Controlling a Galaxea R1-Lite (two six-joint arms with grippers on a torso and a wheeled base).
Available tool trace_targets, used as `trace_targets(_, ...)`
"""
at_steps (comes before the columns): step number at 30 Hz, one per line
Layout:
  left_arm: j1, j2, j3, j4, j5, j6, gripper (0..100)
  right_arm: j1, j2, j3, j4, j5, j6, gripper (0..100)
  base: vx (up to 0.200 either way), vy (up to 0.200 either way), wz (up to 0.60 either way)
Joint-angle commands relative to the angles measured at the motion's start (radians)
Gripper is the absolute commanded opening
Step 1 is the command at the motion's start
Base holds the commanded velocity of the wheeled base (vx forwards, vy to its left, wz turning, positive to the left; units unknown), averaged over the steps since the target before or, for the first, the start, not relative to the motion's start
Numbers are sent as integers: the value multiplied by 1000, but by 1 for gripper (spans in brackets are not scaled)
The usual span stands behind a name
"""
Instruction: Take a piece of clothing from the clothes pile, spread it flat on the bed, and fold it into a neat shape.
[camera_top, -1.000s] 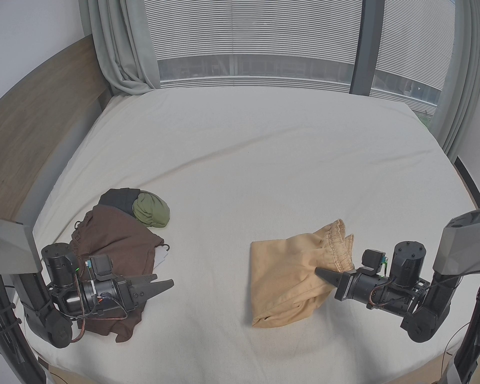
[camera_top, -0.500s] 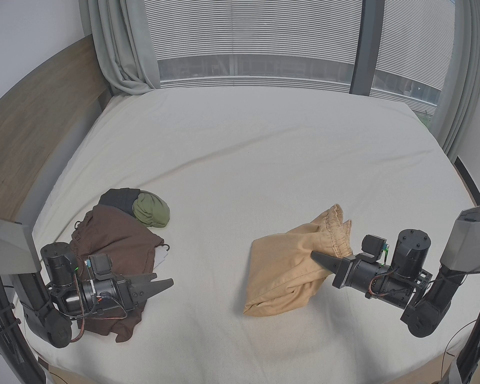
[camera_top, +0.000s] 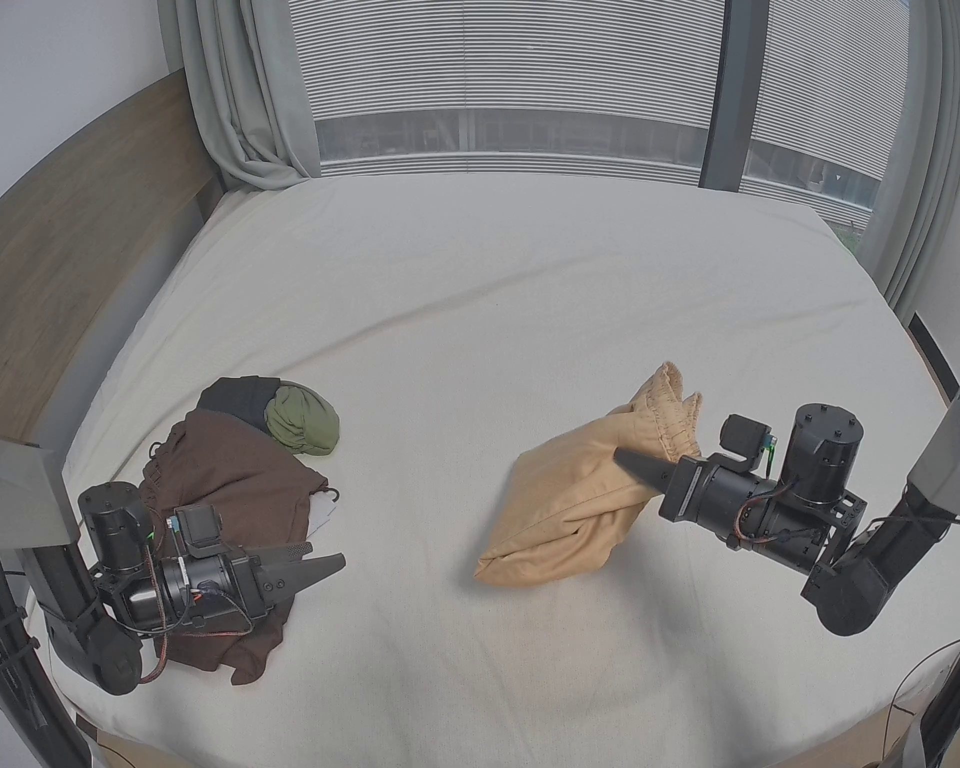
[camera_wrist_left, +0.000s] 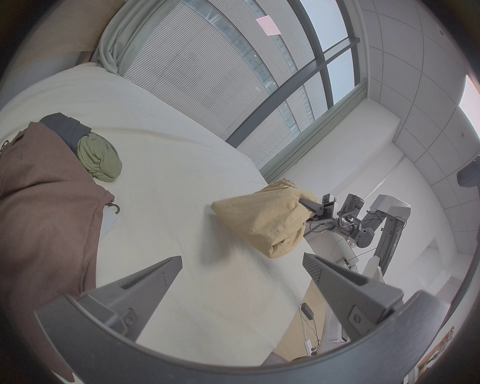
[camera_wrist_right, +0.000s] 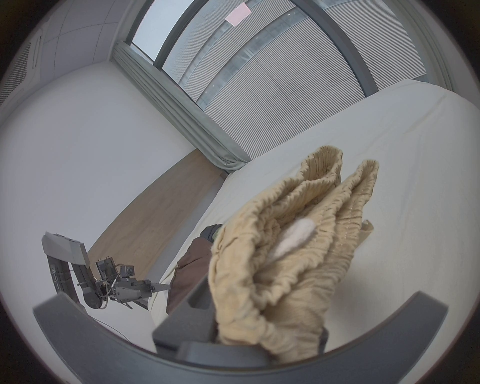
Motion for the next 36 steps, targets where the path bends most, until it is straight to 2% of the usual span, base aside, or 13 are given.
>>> trace_targets(1, 4, 0, 0, 0, 1, -1, 100, -1, -9, -41, 5, 1, 11, 0, 0, 0, 0)
trace_targets(7, 4, 0, 1, 0, 1, -1, 100, -9, 20, -90, 25, 1, 12, 0, 0, 0, 0)
trace_targets(23, 4, 1, 1, 0, 0, -1, 100, -12, 96, -381, 269, 16, 12, 0, 0, 0, 0)
trace_targets(36, 4, 3, 1, 0, 0, -2, 100, -7, 176, -552, 380, 16, 11, 0, 0, 0, 0)
